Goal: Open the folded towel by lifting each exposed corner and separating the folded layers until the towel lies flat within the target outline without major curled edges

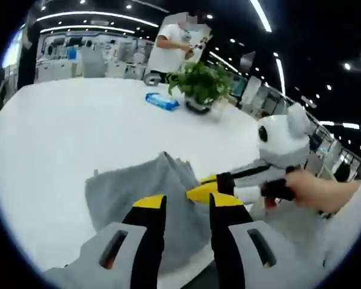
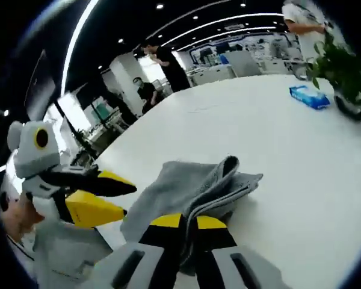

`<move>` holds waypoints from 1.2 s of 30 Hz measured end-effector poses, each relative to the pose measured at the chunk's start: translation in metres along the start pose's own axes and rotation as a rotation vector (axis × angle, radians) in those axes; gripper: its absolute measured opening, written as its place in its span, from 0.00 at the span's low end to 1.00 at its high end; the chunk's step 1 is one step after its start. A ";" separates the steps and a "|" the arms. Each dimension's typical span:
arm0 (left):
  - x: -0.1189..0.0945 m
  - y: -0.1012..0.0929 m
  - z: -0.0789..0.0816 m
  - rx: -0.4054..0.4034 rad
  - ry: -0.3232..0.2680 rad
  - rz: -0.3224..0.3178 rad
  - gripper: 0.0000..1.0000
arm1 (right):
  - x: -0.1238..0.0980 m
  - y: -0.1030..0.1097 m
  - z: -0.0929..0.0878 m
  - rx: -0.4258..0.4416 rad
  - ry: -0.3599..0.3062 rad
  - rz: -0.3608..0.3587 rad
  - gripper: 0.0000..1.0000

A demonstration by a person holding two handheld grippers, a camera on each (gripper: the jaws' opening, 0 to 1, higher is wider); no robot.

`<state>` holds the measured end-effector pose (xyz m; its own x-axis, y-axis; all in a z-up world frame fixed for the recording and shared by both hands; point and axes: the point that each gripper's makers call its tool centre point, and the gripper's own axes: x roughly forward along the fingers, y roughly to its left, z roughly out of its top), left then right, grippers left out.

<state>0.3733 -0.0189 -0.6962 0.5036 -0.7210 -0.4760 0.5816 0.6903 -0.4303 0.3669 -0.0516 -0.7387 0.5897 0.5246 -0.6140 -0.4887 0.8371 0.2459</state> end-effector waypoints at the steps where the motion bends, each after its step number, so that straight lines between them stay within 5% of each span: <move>1: 0.003 0.000 -0.002 -0.007 0.026 -0.010 0.27 | 0.001 0.003 0.000 -0.027 0.000 -0.002 0.02; 7: 0.022 -0.001 -0.006 -0.155 0.120 -0.034 0.34 | 0.003 0.013 0.002 -0.248 0.007 -0.031 0.02; 16: 0.031 0.007 -0.009 -0.220 0.161 -0.016 0.31 | 0.001 0.031 0.001 -0.547 -0.014 -0.036 0.02; 22: 0.033 0.009 -0.013 -0.196 0.166 0.010 0.25 | 0.003 0.043 0.001 -0.657 -0.019 -0.019 0.02; 29: 0.027 0.014 -0.015 -0.213 0.144 0.009 0.10 | 0.006 0.046 0.002 -0.630 -0.026 0.001 0.03; 33: 0.023 0.014 -0.013 -0.156 0.143 0.022 0.06 | 0.004 0.053 0.003 -0.618 -0.044 0.029 0.04; 36: 0.017 0.019 -0.010 -0.113 0.140 0.051 0.05 | -0.005 0.074 0.014 -0.294 -0.108 0.198 0.12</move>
<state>0.3869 -0.0170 -0.7200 0.4323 -0.6752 -0.5976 0.4786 0.7335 -0.4826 0.3371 0.0103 -0.7068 0.5222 0.6981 -0.4898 -0.7546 0.6458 0.1160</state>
